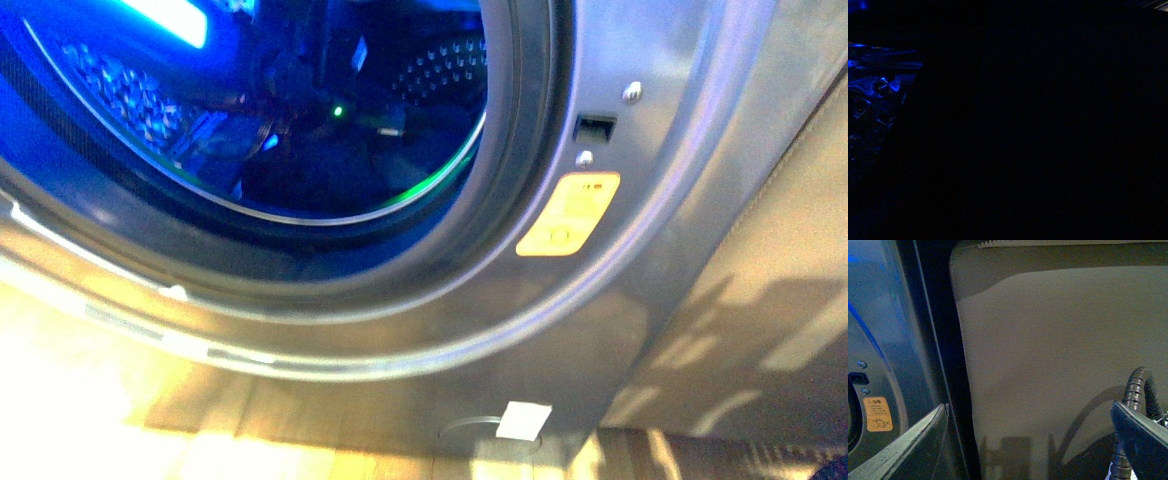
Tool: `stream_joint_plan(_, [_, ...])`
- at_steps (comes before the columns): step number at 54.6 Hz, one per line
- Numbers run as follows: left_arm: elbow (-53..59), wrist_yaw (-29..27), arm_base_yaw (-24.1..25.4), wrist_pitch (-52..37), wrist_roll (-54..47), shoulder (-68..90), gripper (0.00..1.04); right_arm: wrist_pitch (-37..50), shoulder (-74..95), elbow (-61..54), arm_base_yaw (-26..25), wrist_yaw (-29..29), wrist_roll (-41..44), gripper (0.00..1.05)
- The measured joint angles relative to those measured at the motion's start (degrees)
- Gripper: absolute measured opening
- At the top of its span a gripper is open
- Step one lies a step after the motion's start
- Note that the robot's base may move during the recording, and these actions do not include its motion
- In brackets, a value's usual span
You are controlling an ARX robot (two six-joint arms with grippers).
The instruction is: Collect clothes from washing machine
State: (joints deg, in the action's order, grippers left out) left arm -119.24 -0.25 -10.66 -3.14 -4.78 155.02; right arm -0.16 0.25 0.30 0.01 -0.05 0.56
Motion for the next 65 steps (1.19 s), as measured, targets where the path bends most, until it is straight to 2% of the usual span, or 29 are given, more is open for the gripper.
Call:
stream_joint_plan(12, [2.12, 0.17, 0.44, 0.57, -1.16, -0.02, 0.98, 0.0, 0.0, 0.0, 0.0, 0.0, 0.0, 0.97])
stream_joint_plan(22, [3.21, 0.66, 0.66, 0.52, -2.19, -0.66, 0.67, 0.0, 0.0, 0.0, 0.0, 0.0, 0.0, 0.97])
stream_joint_plan(43, [11.89, 3.45, 2.12, -3.67, -2.91, -5.6, 0.18, 0.0, 0.0, 0.0, 0.0, 0.0, 0.0, 0.97])
stream_joint_plan(65, [30.69, 4.98, 2.71, -13.49, -2.05, -16.52, 0.15, 0.0, 0.0, 0.0, 0.0, 0.0, 0.0, 0.97])
